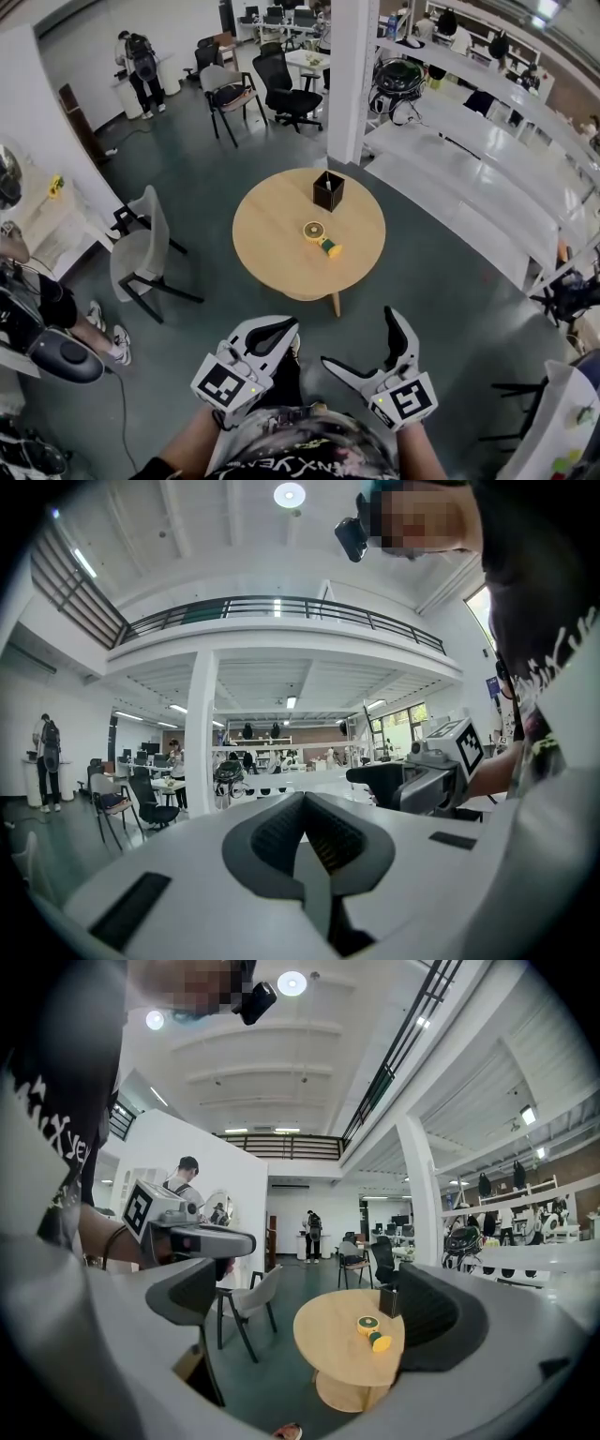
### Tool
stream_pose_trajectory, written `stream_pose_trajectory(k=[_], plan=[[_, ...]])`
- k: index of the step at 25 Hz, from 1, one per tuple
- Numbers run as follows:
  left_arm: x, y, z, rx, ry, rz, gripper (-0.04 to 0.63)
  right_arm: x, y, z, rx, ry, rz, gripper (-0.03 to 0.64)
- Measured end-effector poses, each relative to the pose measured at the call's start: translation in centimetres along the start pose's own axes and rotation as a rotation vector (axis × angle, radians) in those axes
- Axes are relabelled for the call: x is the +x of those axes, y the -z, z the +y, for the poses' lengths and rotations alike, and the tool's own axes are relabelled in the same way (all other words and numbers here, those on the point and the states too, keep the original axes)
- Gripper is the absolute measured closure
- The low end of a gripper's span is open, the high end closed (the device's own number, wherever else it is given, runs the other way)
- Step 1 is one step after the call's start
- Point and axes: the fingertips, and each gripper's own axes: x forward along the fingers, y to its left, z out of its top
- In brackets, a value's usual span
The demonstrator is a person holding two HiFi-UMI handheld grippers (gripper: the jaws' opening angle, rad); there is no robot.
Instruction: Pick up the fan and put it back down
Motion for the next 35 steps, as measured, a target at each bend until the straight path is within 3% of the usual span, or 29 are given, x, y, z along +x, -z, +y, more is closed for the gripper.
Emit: stream_pose_trajectory(k=[11, 31, 35], plan=[[4.7, 1.5, 7.8, -0.033, 0.006, 0.009, 0.578, 7.6, 0.4, -5.0, 0.015, 0.004, 0.031, 0.031], [14.9, 1.9, 27.5, -0.081, 0.064, 0.02, 0.578, 26.6, -2.5, -15.6, 0.023, 0.036, 0.098, 0.031], [16.7, 2.3, 30.5, -0.085, 0.08, 0.026, 0.578, 29.8, -3.6, -17.8, 0.007, 0.066, 0.05, 0.031]])
